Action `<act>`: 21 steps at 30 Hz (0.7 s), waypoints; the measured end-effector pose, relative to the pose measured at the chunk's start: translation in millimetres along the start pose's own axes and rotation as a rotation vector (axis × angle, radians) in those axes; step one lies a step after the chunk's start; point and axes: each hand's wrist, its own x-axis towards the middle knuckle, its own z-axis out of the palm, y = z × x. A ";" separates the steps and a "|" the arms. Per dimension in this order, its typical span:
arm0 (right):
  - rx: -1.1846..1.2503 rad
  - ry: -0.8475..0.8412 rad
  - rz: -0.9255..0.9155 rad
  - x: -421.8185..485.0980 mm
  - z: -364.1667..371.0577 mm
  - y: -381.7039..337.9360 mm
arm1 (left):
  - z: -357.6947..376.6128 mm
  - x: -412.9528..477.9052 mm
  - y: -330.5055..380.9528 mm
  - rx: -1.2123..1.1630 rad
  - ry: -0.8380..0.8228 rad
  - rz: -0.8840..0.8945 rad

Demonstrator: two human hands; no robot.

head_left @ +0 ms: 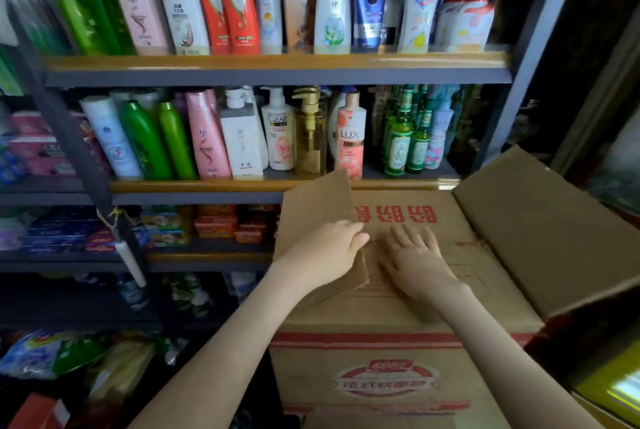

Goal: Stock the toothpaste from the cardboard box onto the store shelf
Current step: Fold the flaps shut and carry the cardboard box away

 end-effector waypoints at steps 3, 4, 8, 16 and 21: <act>-0.099 0.079 0.183 -17.0 -6.9 38.6 | 32.7 18.3 1.3 0.177 -0.040 -0.013; -0.126 0.124 0.262 -23.5 -9.3 52.3 | 40.7 23.0 2.6 0.225 -0.049 -0.026; -0.154 0.277 0.709 -53.1 -23.3 101.1 | 67.5 35.9 0.6 0.314 -0.119 -0.066; 0.093 0.399 1.031 -73.0 -36.9 148.5 | 83.9 39.5 -10.1 0.342 -0.141 -0.081; -0.053 0.651 0.878 -60.1 -49.4 106.5 | 87.1 41.8 -13.4 0.345 -0.117 -0.074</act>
